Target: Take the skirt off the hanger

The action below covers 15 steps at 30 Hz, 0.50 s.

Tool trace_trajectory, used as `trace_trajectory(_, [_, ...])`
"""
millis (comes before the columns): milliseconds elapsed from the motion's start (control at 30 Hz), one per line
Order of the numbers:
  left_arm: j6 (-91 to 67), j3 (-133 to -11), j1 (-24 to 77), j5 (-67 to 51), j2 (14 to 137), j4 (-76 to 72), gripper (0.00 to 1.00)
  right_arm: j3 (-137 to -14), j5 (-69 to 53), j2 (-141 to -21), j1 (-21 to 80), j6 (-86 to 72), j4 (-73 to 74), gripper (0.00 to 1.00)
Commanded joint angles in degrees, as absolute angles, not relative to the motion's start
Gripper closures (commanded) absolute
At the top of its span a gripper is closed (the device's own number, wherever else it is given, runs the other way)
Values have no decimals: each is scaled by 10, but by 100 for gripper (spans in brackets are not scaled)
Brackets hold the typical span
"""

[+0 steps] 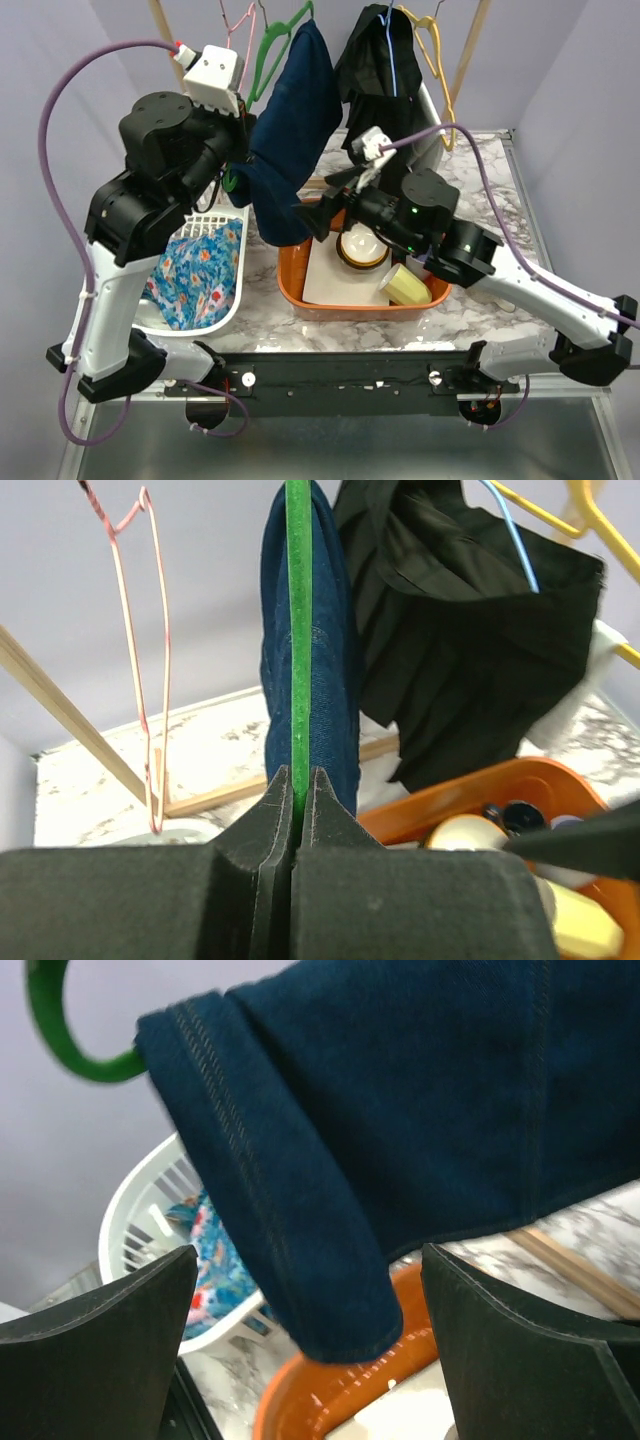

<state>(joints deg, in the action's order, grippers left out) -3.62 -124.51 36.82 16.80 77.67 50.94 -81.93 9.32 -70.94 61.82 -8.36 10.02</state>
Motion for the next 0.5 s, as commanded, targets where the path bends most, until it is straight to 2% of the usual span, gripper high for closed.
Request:
trace_trajectory(0, [-79,-1227,368,116,730,475,100,-883,45,-774,621,-109,79,0])
trace_trajectory(333, [-124,-1172,368,113,693,436,100,-964,22,-893,649,-156,87,3])
trace_trajectory(400, [-125,-1172,368,119,691,434,100,-949,29,-895,651,-156,63,6])
trace_trajectory(467, [-127,-1178,368,119,691,435,100,-934,48,-893,651,-158,57,16])
